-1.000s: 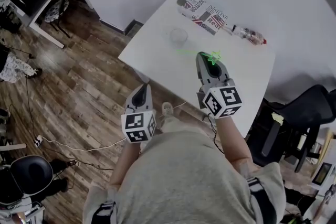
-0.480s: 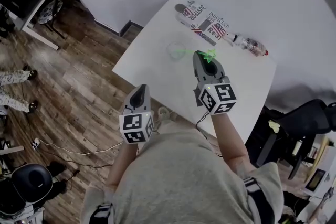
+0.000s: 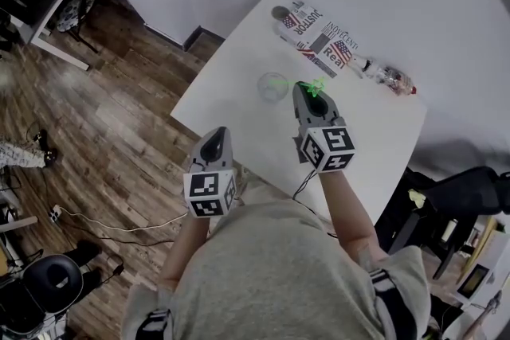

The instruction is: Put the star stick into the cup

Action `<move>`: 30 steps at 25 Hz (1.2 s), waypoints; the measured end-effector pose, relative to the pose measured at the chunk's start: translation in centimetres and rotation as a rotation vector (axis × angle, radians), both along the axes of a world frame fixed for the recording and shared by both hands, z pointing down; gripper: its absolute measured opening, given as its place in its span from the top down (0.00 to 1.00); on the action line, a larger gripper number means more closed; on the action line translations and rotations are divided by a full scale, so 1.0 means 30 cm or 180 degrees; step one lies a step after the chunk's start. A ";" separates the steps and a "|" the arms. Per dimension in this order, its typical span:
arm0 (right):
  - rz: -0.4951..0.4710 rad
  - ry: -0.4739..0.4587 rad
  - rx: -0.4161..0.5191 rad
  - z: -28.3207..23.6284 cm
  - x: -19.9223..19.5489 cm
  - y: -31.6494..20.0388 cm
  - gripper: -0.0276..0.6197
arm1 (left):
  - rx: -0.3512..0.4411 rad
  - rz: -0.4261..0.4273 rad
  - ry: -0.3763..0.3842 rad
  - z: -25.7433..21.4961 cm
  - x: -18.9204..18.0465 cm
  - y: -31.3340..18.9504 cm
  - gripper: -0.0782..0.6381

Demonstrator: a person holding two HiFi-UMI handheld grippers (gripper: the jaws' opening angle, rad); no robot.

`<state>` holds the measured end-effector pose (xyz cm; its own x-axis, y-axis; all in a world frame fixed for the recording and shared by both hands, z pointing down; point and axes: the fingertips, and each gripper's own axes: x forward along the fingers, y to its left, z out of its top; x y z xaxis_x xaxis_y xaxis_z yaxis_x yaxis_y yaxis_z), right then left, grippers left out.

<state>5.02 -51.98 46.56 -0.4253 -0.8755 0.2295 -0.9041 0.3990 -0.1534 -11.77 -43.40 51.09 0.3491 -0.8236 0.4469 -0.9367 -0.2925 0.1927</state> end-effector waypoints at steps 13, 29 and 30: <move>-0.0008 -0.0011 -0.0243 0.130 -0.033 -0.073 0.94 | -0.0073 0.0024 0.0013 0.037 -0.001 -0.082 0.88; 0.0172 0.0007 -0.0313 0.160 0.023 -0.043 0.93 | -0.0046 0.0044 0.0024 0.028 0.009 -0.066 0.88; 0.0189 0.0012 -0.0325 0.164 0.028 -0.037 0.93 | -0.0043 0.0047 0.0024 0.027 0.010 -0.062 0.88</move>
